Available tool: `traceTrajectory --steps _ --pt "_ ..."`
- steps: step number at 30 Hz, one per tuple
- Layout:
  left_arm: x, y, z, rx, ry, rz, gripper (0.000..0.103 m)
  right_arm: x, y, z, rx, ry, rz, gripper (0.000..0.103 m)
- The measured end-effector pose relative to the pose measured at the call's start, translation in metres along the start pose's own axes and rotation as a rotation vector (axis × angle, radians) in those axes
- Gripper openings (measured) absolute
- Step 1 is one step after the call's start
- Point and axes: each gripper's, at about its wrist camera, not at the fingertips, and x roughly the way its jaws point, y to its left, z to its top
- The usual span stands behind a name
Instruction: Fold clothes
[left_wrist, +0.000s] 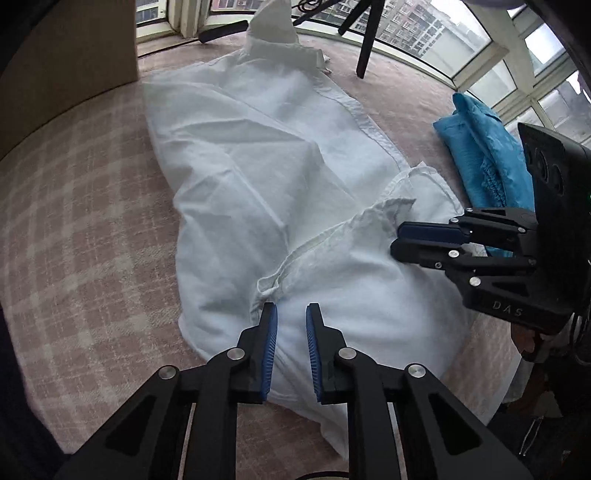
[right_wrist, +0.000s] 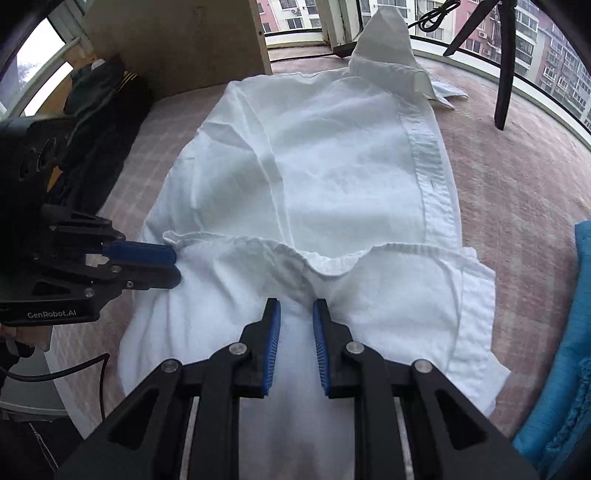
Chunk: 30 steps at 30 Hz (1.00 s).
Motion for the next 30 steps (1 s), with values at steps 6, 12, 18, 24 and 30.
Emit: traceTrajectory --steps 6,12,18,24,30 --pt "-0.042 -0.038 -0.018 0.077 -0.091 0.02 0.026 -0.066 -0.029 -0.011 0.115 -0.086 -0.003 0.019" --pt "-0.037 -0.041 -0.056 0.056 -0.025 0.037 0.037 -0.113 -0.06 -0.091 0.244 -0.083 -0.045 0.043" --pt "-0.009 -0.04 -0.066 0.005 0.045 0.05 0.037 -0.099 -0.067 -0.127 0.313 -0.05 -0.037 0.043" --pt "-0.003 -0.033 -0.063 -0.055 0.022 0.01 0.034 -0.079 -0.059 -0.113 0.246 -0.02 -0.062 0.043" --pt "-0.006 -0.022 -0.067 -0.092 0.011 -0.012 0.015 -0.059 -0.05 -0.099 0.174 0.025 -0.091 0.029"
